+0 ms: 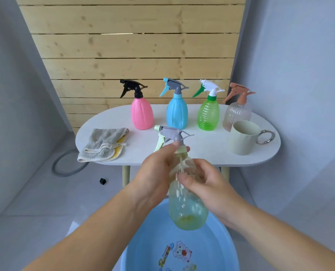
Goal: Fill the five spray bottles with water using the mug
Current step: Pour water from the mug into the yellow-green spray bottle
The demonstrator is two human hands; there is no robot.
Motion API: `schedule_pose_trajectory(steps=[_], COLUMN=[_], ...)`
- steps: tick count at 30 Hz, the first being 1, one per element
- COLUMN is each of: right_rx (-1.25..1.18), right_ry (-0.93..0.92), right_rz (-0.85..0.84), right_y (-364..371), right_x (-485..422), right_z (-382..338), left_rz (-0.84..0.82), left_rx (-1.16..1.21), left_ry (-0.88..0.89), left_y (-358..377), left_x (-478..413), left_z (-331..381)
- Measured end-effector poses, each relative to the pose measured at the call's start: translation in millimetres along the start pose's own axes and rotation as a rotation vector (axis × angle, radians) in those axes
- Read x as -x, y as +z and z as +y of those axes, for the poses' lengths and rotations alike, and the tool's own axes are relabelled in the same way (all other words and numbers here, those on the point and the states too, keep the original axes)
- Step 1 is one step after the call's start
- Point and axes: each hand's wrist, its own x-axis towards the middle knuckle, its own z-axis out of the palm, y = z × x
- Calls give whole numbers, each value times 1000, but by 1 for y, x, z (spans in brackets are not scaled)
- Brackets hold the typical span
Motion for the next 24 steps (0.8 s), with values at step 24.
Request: schedule_pose_trajectory(steps=[24], right_rx=[-104], right_ry=[73], right_rz=[-94], right_y=[-11], right_x=[-11], right_z=[3], left_rz=[-72], left_rx=[-84], left_ry=[50], left_y=[-17], left_x=[-17], left_z=[-6])
